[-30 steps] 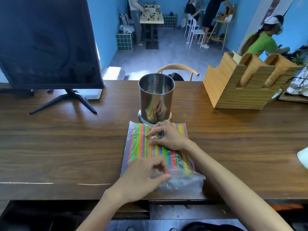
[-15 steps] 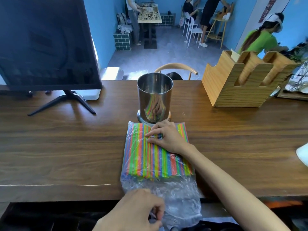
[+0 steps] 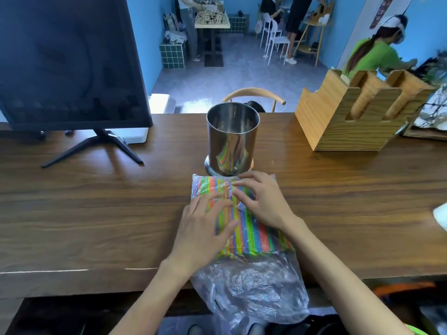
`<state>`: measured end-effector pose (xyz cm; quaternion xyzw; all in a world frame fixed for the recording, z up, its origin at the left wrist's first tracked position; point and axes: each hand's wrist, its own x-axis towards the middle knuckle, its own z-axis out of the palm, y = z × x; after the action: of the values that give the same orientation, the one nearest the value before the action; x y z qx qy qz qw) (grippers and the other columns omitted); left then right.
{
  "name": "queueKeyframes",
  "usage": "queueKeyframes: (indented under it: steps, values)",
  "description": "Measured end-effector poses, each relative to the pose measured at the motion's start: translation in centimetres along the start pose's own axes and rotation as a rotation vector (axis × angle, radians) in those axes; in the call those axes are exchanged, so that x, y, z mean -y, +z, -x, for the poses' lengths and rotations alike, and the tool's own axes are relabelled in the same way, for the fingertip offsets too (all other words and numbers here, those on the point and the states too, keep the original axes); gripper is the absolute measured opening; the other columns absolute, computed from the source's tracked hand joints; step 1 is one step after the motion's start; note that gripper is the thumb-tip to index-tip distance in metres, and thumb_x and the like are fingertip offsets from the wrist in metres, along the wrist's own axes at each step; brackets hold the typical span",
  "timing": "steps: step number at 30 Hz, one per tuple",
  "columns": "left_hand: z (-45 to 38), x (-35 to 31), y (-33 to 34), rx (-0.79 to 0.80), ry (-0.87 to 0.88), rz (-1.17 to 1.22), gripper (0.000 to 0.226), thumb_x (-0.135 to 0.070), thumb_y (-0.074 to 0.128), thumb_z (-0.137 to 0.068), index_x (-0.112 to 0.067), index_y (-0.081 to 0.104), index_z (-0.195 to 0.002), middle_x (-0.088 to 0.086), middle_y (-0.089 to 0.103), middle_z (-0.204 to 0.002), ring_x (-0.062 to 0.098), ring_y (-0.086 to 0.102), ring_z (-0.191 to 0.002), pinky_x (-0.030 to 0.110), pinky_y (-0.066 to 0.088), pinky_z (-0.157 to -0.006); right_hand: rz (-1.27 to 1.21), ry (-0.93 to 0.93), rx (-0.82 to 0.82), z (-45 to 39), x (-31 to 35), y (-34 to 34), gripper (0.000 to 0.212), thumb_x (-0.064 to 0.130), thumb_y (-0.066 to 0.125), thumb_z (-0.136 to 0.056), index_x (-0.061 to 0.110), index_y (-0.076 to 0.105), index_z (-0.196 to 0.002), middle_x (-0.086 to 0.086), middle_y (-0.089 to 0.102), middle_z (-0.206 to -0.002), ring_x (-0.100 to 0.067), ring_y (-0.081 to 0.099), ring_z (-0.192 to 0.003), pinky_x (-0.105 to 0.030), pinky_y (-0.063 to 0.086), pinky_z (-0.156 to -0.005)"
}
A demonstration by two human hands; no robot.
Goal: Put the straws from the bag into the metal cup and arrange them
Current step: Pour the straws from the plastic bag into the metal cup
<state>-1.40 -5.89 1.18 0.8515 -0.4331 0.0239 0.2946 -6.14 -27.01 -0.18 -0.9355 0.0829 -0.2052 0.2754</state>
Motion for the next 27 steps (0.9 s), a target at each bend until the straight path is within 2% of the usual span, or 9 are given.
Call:
queueKeyframes:
  steps: [2, 3, 5, 9, 27]
  values:
    - [-1.3, 1.2, 1.5, 0.097, -0.092, -0.119, 0.052, -0.069, 0.031, -0.094, -0.052, 0.041, -0.142, -0.011, 0.034, -0.159, 0.019, 0.025, -0.149, 0.045, 0.021, -0.120, 0.105, 0.067, 0.026, 0.6, 0.0, 0.3, 0.033, 0.048, 0.057, -0.100, 0.032, 0.071, -0.125, 0.007, 0.058, -0.138, -0.016, 0.045, -0.135, -0.036, 0.029, -0.114]
    - [-1.7, 1.6, 2.1, 0.139, -0.118, -0.124, 0.056, -0.069, 0.024, -0.094, -0.054, 0.034, -0.147, -0.010, 0.023, -0.165, 0.022, 0.015, -0.154, 0.049, 0.013, -0.123, 0.138, 0.088, 0.047, 0.9, 0.1, 0.6, 0.034, 0.048, 0.056, -0.101, 0.032, 0.070, -0.128, 0.007, 0.055, -0.143, -0.017, 0.041, -0.139, -0.037, 0.025, -0.116]
    - [-2.1, 2.3, 3.0, 0.171, -0.125, -0.098, 0.057, -0.066, 0.023, -0.095, -0.052, 0.031, -0.150, -0.010, 0.015, -0.168, 0.023, 0.007, -0.156, 0.054, 0.008, -0.124, 0.142, 0.104, 0.065, 1.1, 0.2, 1.1, 0.034, 0.047, 0.055, -0.102, 0.033, 0.068, -0.131, 0.008, 0.051, -0.147, -0.017, 0.036, -0.144, -0.035, 0.022, -0.116]
    - [-2.7, 2.8, 3.4, 0.209, -0.152, -0.063, 0.051, -0.060, 0.036, -0.102, -0.048, 0.033, -0.152, -0.010, 0.013, -0.169, 0.021, 0.002, -0.157, 0.055, 0.007, -0.125, 0.155, 0.134, 0.059, 1.1, 0.6, 1.4, 0.035, 0.046, 0.056, -0.101, 0.032, 0.067, -0.132, 0.009, 0.050, -0.148, -0.016, 0.035, -0.144, -0.033, 0.021, -0.115]
    - [-2.9, 2.4, 3.5, 0.189, -0.183, -0.049, 0.048, -0.058, 0.036, -0.103, -0.045, 0.037, -0.150, -0.008, 0.016, -0.168, 0.023, 0.004, -0.157, 0.057, 0.009, -0.124, 0.192, 0.119, 0.089, 0.9, 0.6, 1.2, 0.035, 0.044, 0.055, -0.102, 0.031, 0.067, -0.132, 0.006, 0.053, -0.146, -0.018, 0.040, -0.142, -0.038, 0.023, -0.115]
